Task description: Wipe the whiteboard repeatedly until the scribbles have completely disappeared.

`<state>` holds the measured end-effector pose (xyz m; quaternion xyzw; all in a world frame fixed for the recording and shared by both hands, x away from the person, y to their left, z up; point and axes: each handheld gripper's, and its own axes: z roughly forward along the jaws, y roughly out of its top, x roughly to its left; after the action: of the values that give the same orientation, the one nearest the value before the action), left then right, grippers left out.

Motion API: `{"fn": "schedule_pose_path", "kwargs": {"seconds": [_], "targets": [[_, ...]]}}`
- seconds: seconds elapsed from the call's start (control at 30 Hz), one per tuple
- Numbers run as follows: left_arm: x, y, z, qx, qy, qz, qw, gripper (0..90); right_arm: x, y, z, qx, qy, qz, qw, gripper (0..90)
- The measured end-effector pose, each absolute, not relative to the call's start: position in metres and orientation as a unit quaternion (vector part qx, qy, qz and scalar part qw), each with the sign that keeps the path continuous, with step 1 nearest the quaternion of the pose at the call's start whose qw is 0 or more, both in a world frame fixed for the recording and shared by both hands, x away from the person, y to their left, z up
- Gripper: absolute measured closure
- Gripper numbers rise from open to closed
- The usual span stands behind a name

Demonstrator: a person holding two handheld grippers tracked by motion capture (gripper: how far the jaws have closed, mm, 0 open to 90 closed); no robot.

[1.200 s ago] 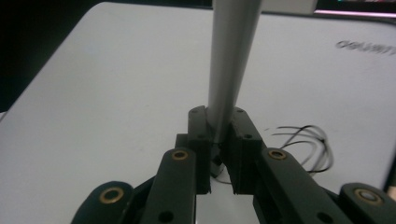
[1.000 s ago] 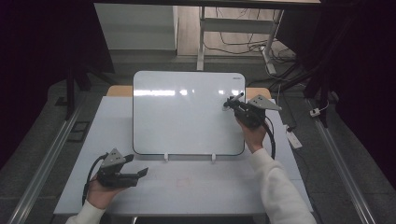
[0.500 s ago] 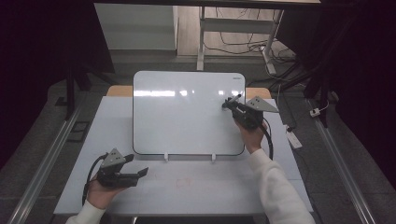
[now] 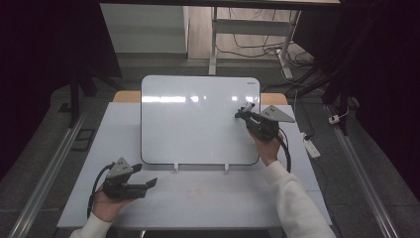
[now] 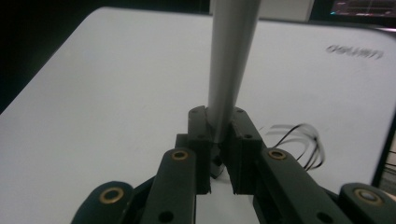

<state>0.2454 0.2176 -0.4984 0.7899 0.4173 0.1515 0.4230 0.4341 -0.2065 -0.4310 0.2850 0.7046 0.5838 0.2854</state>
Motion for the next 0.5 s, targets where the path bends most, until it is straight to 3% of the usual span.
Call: {"fn": "schedule_pose_path", "kwargs": {"seconds": [0.5], "targets": [[0.246, 0.219, -0.499, 0.789, 0.419, 0.151, 0.423, 22.3, 0.43, -0.2, -0.432, 0.277, 0.718, 0.57, 0.287, 80.8]]}}
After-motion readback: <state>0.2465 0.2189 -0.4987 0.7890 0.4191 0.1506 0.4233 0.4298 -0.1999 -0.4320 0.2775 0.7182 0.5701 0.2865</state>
